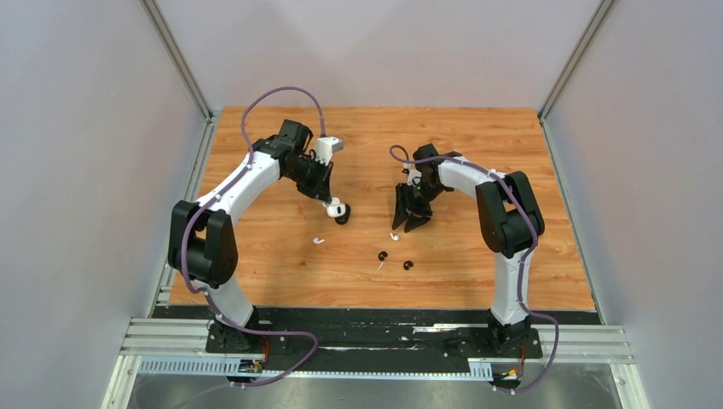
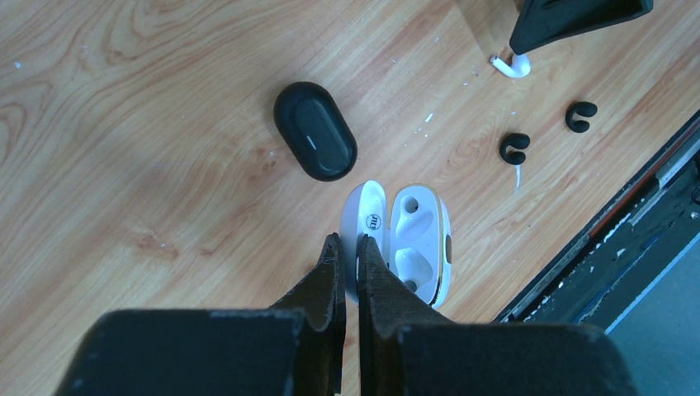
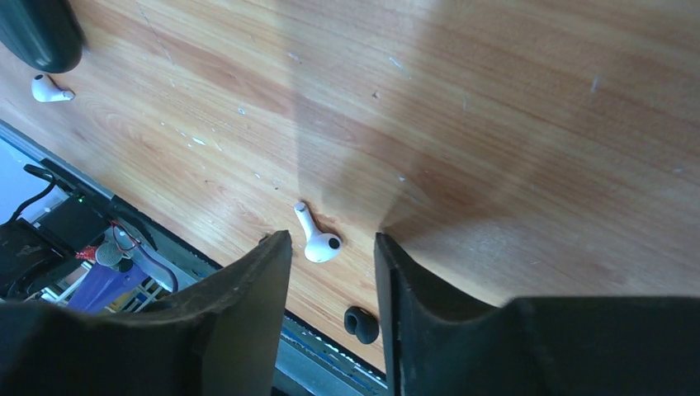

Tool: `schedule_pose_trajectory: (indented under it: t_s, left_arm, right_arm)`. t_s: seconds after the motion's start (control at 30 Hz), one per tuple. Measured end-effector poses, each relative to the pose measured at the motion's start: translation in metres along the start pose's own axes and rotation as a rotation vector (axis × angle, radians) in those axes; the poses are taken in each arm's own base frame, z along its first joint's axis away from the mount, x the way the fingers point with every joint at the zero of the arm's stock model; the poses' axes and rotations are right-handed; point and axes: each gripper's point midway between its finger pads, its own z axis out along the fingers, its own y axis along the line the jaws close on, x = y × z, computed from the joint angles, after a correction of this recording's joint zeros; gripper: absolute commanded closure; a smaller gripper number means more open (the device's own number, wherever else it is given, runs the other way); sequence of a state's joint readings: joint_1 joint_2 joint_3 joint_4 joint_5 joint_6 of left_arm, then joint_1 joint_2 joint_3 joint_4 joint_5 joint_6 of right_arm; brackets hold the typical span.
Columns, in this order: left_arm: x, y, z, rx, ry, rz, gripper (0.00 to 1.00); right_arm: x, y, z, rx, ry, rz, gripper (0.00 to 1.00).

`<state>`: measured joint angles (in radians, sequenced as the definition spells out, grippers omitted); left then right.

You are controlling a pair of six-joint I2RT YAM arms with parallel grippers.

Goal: Insert the wireless bluetooth earbuds into the charging case
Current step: Adjust the earbud at the center of the board.

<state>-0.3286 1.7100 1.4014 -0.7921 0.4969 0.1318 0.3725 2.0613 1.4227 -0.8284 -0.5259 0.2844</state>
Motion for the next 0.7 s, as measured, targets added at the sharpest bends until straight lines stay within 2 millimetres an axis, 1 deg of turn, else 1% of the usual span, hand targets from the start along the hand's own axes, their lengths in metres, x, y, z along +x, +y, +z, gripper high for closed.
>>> schedule_pose_trajectory:
  t_s: [0.1,0.2,0.53,0.7]
  left_arm:
    - [0.001,0.002,0.001,-0.001,0.003,-0.006,1.0]
    - [0.001,0.002,0.001,0.003,0.002,-0.007,1.0]
    - [-0.002,0.003,0.001,0.015,-0.012,-0.009,1.0]
    - [-0.005,0.005,0.0,0.012,-0.027,-0.01,1.0]
  right_arm:
    - [0.0,0.003,-0.001,-0.001,0.002,-0.004,0.52]
    - [0.004,0.003,-0.001,0.007,0.016,0.001,0.55]
    - [0.03,0.006,0.007,0.028,0.097,0.012,0.63]
    - [0.034,0.005,0.008,0.033,0.112,0.02,0.65]
